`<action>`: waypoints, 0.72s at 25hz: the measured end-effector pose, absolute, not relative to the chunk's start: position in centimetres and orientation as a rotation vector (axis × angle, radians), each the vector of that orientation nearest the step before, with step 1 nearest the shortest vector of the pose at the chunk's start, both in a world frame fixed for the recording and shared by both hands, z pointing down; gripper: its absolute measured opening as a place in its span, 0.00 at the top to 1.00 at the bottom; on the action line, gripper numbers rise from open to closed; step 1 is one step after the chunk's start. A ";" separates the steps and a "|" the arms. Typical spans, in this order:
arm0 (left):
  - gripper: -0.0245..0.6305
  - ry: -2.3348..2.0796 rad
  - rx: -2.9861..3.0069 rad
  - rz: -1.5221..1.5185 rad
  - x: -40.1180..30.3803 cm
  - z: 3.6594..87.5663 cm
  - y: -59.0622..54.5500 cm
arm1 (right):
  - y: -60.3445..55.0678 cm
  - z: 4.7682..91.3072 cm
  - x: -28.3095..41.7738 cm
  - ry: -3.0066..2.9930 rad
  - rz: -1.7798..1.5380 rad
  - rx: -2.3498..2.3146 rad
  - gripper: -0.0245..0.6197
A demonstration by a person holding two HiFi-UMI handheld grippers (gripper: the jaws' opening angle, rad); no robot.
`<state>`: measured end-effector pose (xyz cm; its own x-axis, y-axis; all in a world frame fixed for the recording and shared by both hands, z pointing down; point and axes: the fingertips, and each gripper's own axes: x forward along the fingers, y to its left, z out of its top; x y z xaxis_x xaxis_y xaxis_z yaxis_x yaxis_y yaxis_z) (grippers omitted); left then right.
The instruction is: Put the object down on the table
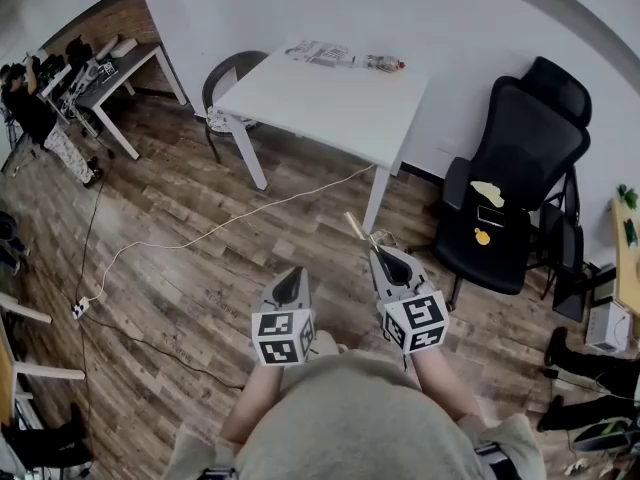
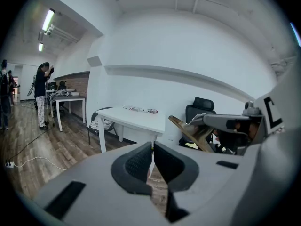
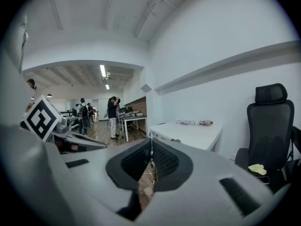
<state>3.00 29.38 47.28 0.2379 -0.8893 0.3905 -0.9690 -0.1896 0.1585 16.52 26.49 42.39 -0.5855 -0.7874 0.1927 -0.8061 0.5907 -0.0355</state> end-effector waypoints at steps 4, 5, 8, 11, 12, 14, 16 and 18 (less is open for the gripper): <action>0.94 -1.717 2.135 0.294 2.9 47.4 29.1 | 25.8 42.5 16.2 -2.667 0.187 1.329 0.95; 0.94 -1.720 2.131 0.291 2.8 47.4 29.1 | 25.7 42.5 16.0 -2.669 0.187 1.323 0.95; 0.94 -1.724 2.118 0.287 2.7 47.7 28.9 | 25.5 42.6 15.7 -2.678 0.190 1.307 0.95; 0.94 -1.720 2.111 0.294 2.7 48.1 28.3 | 24.8 42.7 15.5 -2.683 0.199 1.301 0.95; 0.94 -1.718 2.111 0.296 2.7 48.2 28.1 | 24.6 42.8 15.5 -2.684 0.202 1.301 0.95; 0.94 -1.714 2.110 0.298 2.7 48.3 27.4 | 23.9 42.8 15.4 -2.687 0.206 1.301 0.95; 0.94 -1.713 2.107 0.297 2.5 48.5 26.6 | 23.0 42.9 15.3 -2.686 0.211 1.301 0.95; 0.94 -1.712 2.103 0.294 2.2 48.7 25.7 | 22.1 43.2 15.0 -2.685 0.220 1.299 0.95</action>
<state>2.25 25.68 48.66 0.2234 -0.8835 0.4117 -0.9703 -0.1611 0.1807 15.04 22.14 43.17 -0.6135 -0.7644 0.1981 -0.7865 0.6141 -0.0661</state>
